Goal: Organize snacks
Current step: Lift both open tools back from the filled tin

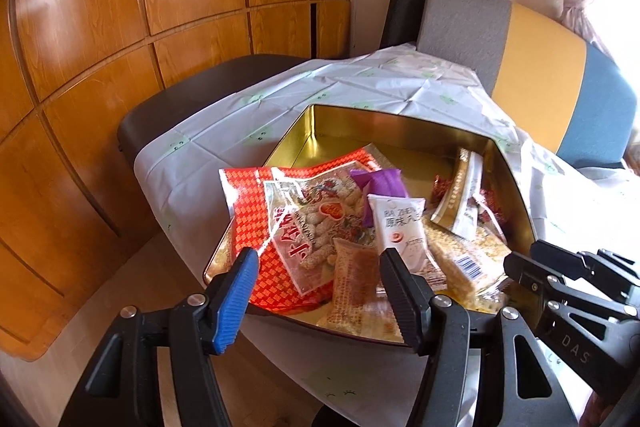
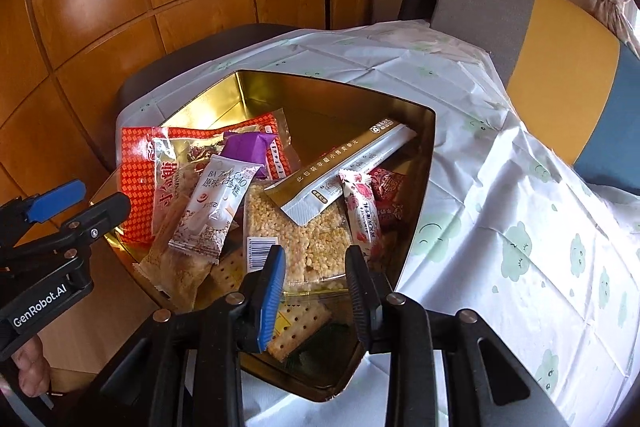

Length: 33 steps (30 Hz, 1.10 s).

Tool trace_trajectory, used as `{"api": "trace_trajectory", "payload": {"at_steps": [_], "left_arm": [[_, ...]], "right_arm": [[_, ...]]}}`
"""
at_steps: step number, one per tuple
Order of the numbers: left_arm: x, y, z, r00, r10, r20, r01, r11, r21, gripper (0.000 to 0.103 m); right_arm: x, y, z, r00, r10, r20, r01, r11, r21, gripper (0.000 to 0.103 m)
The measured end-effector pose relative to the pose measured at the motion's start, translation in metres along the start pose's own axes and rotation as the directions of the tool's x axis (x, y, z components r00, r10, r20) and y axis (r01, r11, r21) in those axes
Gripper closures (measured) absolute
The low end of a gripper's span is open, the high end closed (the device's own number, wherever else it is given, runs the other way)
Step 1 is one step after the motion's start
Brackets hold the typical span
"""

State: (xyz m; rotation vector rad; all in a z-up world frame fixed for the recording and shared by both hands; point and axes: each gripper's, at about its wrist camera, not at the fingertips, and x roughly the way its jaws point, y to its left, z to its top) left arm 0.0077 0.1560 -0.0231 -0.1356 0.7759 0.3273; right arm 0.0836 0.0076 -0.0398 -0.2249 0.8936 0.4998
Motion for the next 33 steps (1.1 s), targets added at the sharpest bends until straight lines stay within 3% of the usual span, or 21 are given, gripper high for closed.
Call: {"api": "trace_trajectory", "payload": {"at_steps": [6, 16, 21, 23, 33], "left_arm": [[-0.012, -0.011, -0.004, 0.999, -0.025, 0.031, 0.025, 1.000, 0.012, 0.037], [-0.028, -0.030, -0.014, 0.997, -0.051, 0.059, 0.048, 0.998, 0.052, 0.034], [-0.033, -0.035, -0.016, 0.997, -0.053, 0.064, 0.049, 0.997, 0.063, 0.032], [-0.035, -0.035, -0.017, 0.996, -0.052, 0.070, 0.047, 0.997, 0.068, 0.027], [-0.041, -0.034, -0.017, 0.995, -0.051, 0.089, 0.045, 0.996, 0.071, 0.027]], "right_arm": [[-0.023, -0.008, -0.012, 0.999, -0.018, 0.050, 0.014, 0.997, 0.080, 0.067], [-0.049, -0.018, -0.036, 0.988, -0.118, 0.098, 0.101, 0.981, 0.165, 0.065], [-0.053, -0.022, -0.045, 0.987, -0.129, 0.098, 0.108, 0.976, 0.189, 0.065], [-0.053, -0.023, -0.048, 0.987, -0.128, 0.093, 0.108, 0.974, 0.198, 0.065], [-0.058, -0.022, -0.055, 0.986, -0.134, 0.098, 0.111, 0.972, 0.206, 0.065]]}}
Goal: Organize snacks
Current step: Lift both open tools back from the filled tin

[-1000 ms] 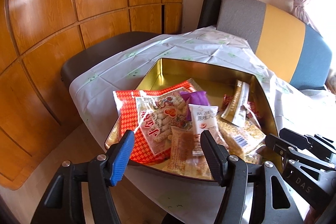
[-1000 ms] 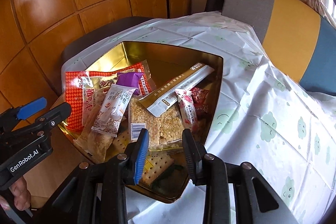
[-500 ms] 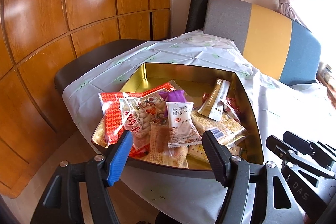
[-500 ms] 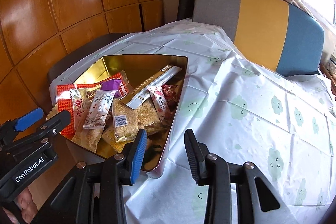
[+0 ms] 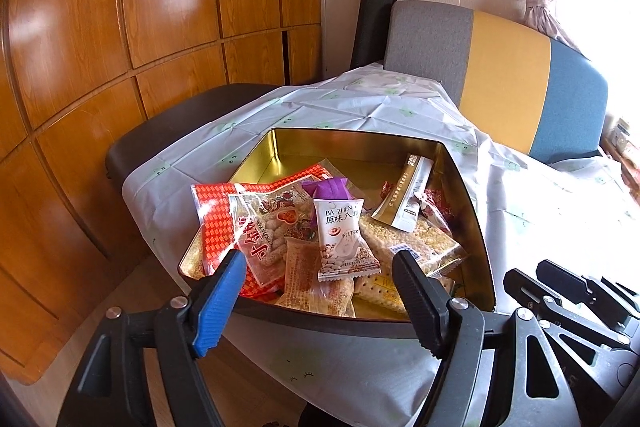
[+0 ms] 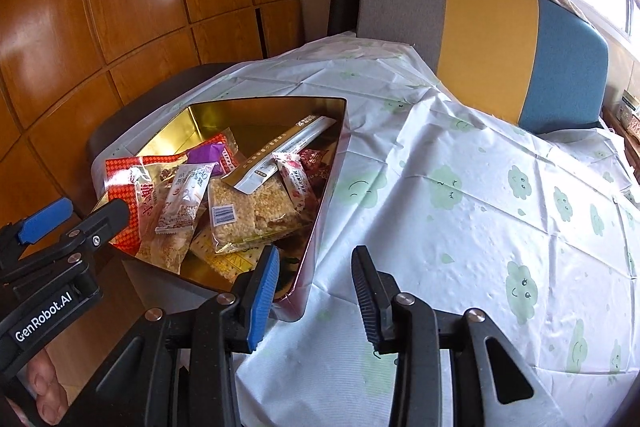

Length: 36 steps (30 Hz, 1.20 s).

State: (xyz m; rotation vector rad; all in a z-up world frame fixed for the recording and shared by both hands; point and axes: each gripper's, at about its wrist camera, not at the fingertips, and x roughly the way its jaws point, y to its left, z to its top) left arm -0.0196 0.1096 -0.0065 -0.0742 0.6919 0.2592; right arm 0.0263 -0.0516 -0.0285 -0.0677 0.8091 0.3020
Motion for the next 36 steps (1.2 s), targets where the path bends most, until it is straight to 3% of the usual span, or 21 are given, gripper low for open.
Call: {"api": "trace_trajectory", "payload": {"at_steps": [36], "left_arm": [[-0.0038, 0.0017, 0.0010, 1.000, -0.006, 0.007, 0.006, 1.000, -0.005, 0.025]], "right_arm": [[0.0003, 0.0005, -0.0029, 1.000, -0.005, -0.003, 0.005, 1.000, -0.008, 0.065]]}}
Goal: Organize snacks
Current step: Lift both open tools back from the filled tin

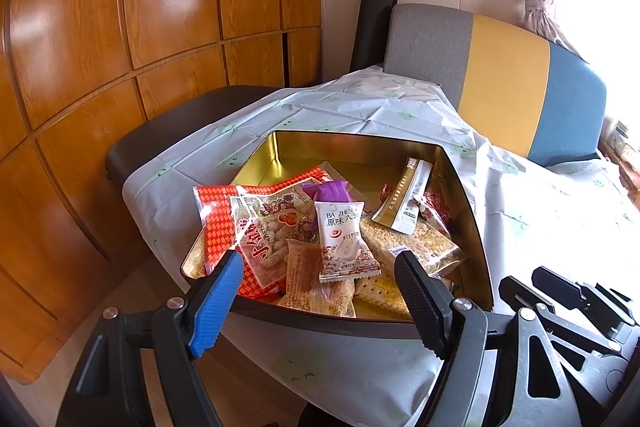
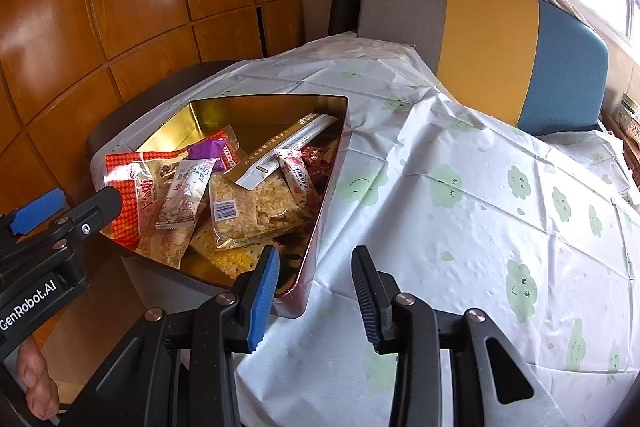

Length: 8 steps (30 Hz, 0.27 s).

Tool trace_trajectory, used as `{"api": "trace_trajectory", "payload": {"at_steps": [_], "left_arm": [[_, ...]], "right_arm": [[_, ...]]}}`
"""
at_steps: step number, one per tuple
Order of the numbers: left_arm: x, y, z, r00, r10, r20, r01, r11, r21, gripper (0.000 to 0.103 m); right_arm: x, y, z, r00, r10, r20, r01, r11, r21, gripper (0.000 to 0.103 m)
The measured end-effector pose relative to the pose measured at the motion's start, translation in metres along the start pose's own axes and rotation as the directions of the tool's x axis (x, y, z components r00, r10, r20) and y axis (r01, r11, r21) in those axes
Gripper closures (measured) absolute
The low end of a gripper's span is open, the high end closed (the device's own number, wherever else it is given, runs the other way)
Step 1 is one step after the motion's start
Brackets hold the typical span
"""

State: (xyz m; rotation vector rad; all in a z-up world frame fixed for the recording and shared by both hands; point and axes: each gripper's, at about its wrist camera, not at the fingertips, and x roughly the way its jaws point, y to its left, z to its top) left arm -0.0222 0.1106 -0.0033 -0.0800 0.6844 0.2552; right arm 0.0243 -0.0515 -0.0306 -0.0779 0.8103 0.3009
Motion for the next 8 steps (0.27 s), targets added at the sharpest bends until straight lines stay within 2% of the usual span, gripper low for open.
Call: {"api": "trace_trajectory", "payload": {"at_steps": [8], "left_arm": [[-0.0007, -0.0053, 0.0002, 1.000, -0.008, 0.016, 0.007, 1.000, 0.017, 0.024]], "right_arm": [[0.0015, -0.0078, -0.0020, 1.000, -0.005, -0.005, 0.005, 1.000, 0.015, 0.065]]}}
